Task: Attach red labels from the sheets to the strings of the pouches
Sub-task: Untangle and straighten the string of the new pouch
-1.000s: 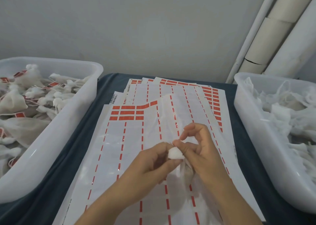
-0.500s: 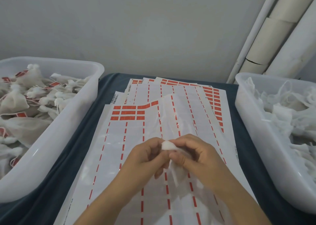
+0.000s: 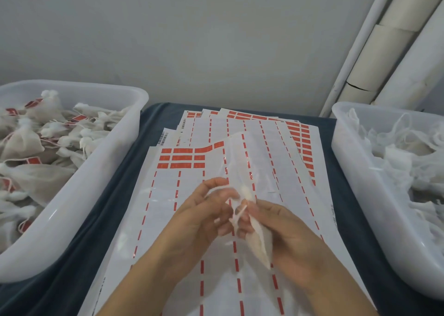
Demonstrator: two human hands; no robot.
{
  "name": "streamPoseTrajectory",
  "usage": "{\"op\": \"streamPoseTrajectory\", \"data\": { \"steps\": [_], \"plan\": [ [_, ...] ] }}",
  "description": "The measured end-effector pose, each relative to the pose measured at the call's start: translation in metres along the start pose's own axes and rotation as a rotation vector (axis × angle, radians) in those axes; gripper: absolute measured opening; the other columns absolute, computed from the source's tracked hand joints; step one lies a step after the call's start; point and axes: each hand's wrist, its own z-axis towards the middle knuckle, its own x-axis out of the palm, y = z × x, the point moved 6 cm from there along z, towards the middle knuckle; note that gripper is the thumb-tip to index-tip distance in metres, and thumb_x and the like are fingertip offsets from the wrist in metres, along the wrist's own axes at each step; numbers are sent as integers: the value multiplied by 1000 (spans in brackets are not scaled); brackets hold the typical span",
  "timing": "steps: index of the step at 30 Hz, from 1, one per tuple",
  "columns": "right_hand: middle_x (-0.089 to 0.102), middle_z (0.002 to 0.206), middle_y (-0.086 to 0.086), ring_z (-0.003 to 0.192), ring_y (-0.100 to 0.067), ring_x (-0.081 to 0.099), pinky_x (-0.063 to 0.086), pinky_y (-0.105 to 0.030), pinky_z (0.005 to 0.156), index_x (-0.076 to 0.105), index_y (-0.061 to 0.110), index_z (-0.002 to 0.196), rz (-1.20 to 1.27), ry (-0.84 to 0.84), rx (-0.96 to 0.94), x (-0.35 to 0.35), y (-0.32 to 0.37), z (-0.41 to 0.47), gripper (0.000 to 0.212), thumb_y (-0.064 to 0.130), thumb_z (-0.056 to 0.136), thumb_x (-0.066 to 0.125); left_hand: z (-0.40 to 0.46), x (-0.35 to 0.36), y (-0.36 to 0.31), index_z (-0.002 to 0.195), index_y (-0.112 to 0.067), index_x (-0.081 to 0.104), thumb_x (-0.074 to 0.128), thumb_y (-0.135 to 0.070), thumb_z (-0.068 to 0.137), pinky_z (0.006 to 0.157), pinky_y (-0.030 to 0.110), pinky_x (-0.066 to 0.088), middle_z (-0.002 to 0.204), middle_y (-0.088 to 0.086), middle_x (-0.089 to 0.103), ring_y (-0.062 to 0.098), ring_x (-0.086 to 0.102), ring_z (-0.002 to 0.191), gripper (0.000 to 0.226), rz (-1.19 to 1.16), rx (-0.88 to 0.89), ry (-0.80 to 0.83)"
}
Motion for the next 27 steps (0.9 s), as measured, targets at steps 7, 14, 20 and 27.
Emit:
{"op": "streamPoseTrajectory", "data": {
  "steps": [7,14,20,27],
  "plan": [
    [67,75,14,77,-1,63,49,-8,65,68,23,90,-541,-391,-219,-18,8,1,40,52,66,55,-9,9,-14,75,-38,52,40,-72,69,66,4,42,80,-22,57,-6,53,83,36,1012,521,-234],
    [68,81,3,76,-5,64,47,-7,66,69,26,87,-461,-228,-292,-10,8,2,27,44,69,61,-5,1,-13,65,-22,63,46,-58,71,65,10,47,69,-7,62,1,56,65,40,679,397,-159],
    [67,84,1,87,-14,66,51,-17,82,51,46,105,-423,-106,-221,-1,0,6,35,42,72,61,0,-32,-25,65,-15,66,57,-23,84,56,20,51,61,2,55,10,52,52,22,-143,257,-261],
    [64,98,28,95,9,58,43,0,70,51,55,108,-638,-196,-273,-8,6,6,33,58,76,56,2,-23,-24,64,-19,66,59,-34,77,79,40,55,85,3,70,17,70,82,22,-259,249,-171]
  ]
}}
